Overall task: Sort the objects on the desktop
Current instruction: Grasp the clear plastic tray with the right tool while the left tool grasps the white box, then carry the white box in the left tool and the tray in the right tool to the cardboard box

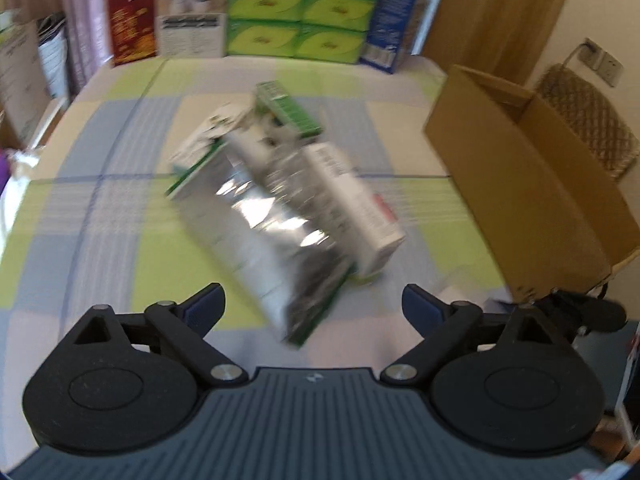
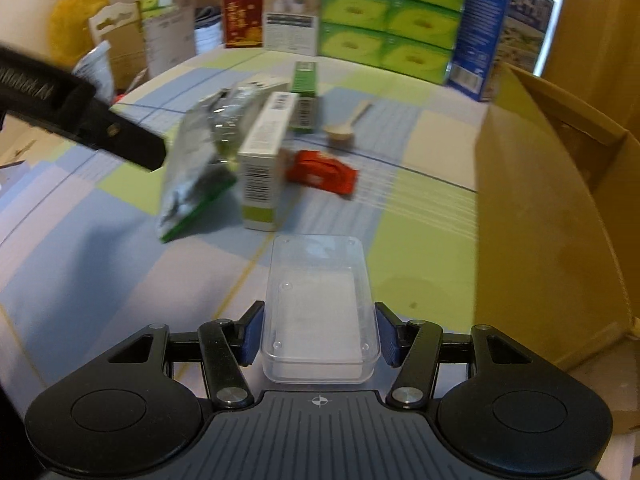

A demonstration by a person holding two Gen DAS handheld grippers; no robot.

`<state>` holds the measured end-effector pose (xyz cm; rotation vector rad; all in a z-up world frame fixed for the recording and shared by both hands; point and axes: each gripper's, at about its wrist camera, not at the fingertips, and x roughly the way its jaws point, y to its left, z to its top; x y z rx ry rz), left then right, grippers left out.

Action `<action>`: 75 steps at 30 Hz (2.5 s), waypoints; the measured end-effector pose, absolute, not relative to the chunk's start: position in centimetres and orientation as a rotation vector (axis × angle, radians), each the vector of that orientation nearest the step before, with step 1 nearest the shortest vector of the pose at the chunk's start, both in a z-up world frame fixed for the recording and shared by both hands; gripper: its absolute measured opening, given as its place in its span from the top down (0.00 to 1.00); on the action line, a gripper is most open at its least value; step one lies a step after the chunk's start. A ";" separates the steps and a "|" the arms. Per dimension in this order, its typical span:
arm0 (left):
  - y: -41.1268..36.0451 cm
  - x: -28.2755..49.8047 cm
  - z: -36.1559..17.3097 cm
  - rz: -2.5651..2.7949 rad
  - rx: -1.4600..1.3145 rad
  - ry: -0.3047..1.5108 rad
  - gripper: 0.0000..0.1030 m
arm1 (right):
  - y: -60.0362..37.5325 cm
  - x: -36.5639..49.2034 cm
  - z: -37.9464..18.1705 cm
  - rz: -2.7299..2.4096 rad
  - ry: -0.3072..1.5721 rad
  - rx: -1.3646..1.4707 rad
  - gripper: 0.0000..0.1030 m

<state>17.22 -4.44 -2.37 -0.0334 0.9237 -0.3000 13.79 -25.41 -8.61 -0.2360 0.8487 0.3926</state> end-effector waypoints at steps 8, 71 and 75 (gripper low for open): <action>-9.6 20.2 -3.3 -0.361 0.009 0.875 0.43 | -26.2 13.7 -8.5 0.375 0.837 -0.226 0.48; -13.1 12.5 -6.1 -0.421 0.233 1.060 0.80 | -29.0 5.6 -8.4 0.326 0.878 -0.130 0.48; -12.8 11.4 -5.3 -0.411 0.223 1.047 0.80 | -29.3 5.0 -7.4 0.315 0.860 -0.123 0.49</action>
